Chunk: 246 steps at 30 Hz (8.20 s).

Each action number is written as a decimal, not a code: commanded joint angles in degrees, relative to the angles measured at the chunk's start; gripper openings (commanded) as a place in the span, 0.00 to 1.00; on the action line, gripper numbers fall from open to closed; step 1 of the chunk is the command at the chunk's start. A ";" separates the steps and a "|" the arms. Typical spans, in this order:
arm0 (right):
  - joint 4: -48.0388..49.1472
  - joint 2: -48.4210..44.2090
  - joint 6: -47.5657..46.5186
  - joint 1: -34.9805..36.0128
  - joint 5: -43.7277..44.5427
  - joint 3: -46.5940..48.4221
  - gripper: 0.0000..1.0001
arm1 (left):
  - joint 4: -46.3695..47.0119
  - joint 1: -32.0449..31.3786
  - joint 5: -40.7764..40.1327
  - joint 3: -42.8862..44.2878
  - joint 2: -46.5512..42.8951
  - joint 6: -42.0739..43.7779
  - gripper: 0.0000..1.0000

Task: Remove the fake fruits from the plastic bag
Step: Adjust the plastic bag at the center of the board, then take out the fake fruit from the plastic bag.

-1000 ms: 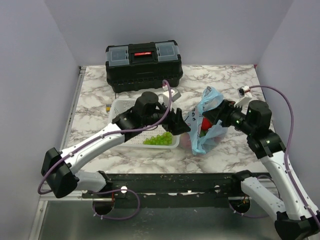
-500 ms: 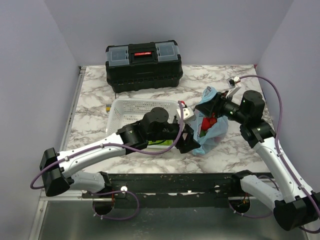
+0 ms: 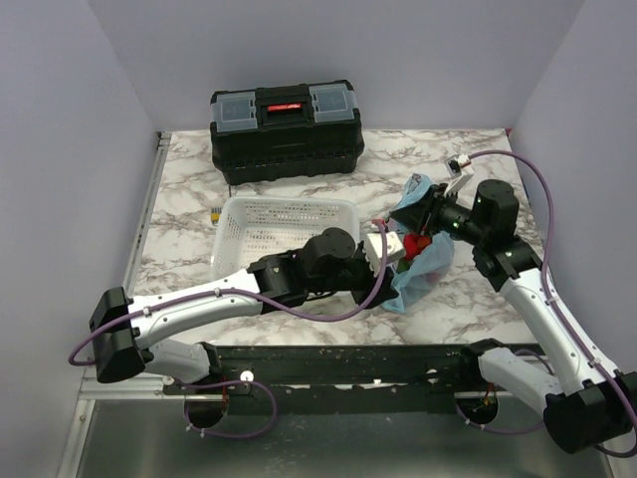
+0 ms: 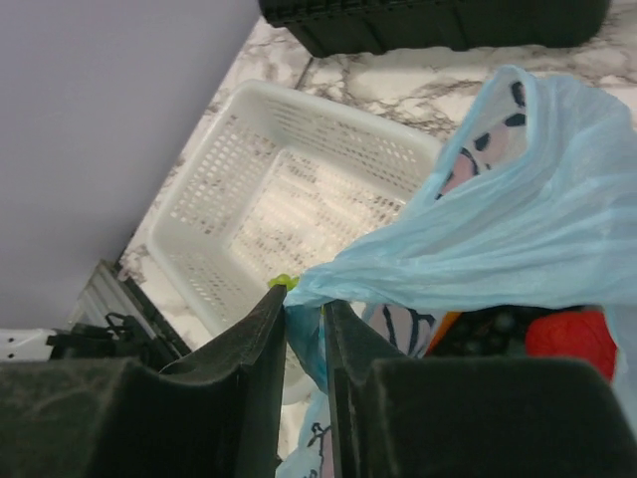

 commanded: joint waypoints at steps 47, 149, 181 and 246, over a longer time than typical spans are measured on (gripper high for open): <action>-20.04 -7.94 -4.84 0.26 22.31 12.14 0.06 | -13.75 -1.08 -5.15 5.04 2.87 -43.45 0.92; -38.87 -3.94 -8.43 0.24 82.12 28.91 0.01 | 0.36 24.26 11.59 -5.44 -7.87 -22.62 0.00; -49.94 -8.53 0.02 0.24 57.51 32.24 0.61 | 3.51 31.19 26.21 -6.18 -5.46 -24.21 0.02; -46.18 -4.67 32.18 36.93 66.49 2.40 0.61 | -3.11 28.35 17.31 -7.17 -3.41 -19.10 0.00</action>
